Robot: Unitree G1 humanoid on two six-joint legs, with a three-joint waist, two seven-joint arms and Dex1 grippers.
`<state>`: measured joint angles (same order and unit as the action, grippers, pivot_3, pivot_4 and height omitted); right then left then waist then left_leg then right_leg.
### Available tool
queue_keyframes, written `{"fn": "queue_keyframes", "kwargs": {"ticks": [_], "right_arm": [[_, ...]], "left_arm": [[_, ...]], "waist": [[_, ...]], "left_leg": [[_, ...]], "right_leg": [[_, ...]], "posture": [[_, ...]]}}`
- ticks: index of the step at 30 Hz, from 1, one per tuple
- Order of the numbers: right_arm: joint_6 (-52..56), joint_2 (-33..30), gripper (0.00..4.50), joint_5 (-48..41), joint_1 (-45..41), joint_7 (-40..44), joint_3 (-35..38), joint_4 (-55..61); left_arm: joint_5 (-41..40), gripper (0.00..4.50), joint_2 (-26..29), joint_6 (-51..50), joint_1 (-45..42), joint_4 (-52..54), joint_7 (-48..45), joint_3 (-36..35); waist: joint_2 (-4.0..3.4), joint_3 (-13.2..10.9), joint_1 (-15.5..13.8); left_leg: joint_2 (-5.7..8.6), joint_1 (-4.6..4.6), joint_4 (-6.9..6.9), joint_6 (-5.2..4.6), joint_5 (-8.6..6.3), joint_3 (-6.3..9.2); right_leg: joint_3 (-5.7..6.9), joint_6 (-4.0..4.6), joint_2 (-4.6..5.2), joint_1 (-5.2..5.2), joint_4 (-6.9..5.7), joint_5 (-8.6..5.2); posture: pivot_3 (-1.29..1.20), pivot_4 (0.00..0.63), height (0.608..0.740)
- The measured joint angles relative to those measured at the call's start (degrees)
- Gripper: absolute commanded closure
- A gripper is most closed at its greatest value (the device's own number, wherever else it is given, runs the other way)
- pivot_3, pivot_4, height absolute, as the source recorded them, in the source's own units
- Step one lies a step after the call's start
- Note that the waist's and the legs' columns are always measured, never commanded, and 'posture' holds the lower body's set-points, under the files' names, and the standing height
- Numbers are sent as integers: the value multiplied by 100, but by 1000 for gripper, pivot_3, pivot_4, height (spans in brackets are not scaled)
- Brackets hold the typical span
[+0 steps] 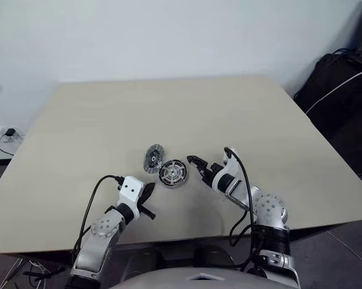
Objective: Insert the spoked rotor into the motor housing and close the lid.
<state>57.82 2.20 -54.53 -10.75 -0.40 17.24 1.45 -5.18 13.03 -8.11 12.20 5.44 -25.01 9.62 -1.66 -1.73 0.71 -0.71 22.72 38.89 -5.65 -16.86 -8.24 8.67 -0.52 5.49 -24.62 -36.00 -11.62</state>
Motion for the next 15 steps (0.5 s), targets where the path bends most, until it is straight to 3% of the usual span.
{"fn": "queue_keyframes", "kwargs": {"ticks": [5, 6, 9, 15], "right_arm": [[-350, -144, 27, 372, 62, 180, -324, 398], [-439, -203, 210, 508, 76, 223, -436, 470], [-746, -440, 971, 1025, 135, 426, -952, 749], [-1385, -1035, 2975, 2214, 182, 873, -2186, 1117]], "left_arm": [[0, 4500, -11, 1, -2, 0, -1, 1], [1, 4500, -10, 1, -2, -2, -1, 0], [1, 4500, -10, 1, -2, -2, -1, 0], [1, 4500, -11, 3, -2, -2, -2, 0]], "waist": [[0, -1, 0], [0, -1, -3], [1, -2, 0], [5, -3, -3]], "left_leg": [[-1, -2, 3, 1, 1, 0], [0, -2, 5, 1, 1, 0], [0, -2, 9, 0, 1, -1], [0, -2, 9, 0, 1, -1]], "right_leg": [[2, -1, 0, 2, 0, -3], [1, 0, 1, 2, 1, -4], [0, 11, 2, 3, 2, -11], [2, 17, 2, 2, 1, -14]], "posture": [[0, 0, 740], [0, 0, 740], [0, 0, 740], [0, 0, 740]]}}
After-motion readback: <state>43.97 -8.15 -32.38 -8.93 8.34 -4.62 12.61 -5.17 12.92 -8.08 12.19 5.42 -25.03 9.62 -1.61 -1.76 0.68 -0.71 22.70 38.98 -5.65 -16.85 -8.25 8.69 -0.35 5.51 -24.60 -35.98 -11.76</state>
